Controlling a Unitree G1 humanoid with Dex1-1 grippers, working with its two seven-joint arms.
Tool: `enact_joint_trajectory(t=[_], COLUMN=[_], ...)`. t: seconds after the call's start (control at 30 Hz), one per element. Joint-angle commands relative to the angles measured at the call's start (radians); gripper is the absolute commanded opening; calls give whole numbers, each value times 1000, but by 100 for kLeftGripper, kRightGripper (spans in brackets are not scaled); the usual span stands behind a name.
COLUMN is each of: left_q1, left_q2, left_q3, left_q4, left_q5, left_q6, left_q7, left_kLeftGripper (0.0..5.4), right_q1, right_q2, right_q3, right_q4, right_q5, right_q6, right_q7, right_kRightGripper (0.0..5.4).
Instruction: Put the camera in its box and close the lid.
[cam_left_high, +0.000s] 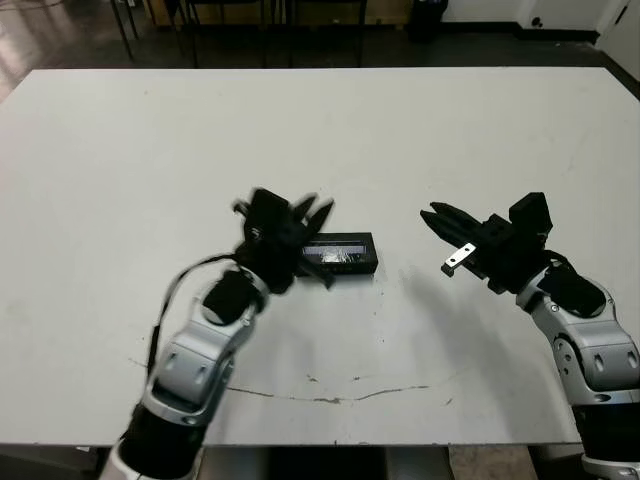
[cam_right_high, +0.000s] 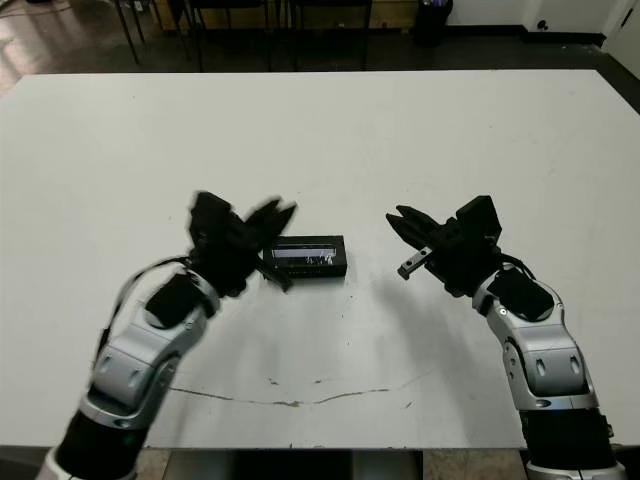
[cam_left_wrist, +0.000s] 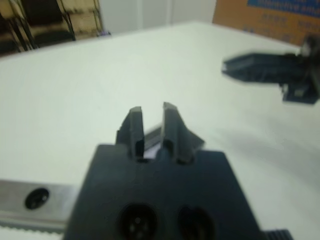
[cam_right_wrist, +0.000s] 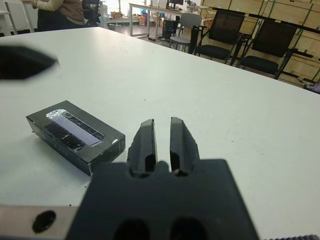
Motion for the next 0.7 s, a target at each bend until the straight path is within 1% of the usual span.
enact_joint_trajectory(t=[0.03,0.13,0.23,0.47,0.7], left_q1=[16,22,23,-20,-29], left_q2=[-25,-69,-111,-92,-86], left_q3=[-28,-34,-27,-19,17], left_q4=[71,127,158,155,158], left_q5=[40,57,55,41,27], left_q6=[18,19,66,245,298], left_q7=[45,93,122,77,60], left_kLeftGripper=[2,2,2,2,2], right_q1=[19,23,22,20,19], right_q2=[-7,-9,-8,-10,-12], right_q3=[-7,-8,-5,-1,1], right_q4=[1,-10,-15,-21,-14], right_q5=[6,13,16,19,13], right_q6=[20,30,33,41,41], right_q7=[8,8,9,12,20], right_kRightGripper=[0,0,0,0,0])
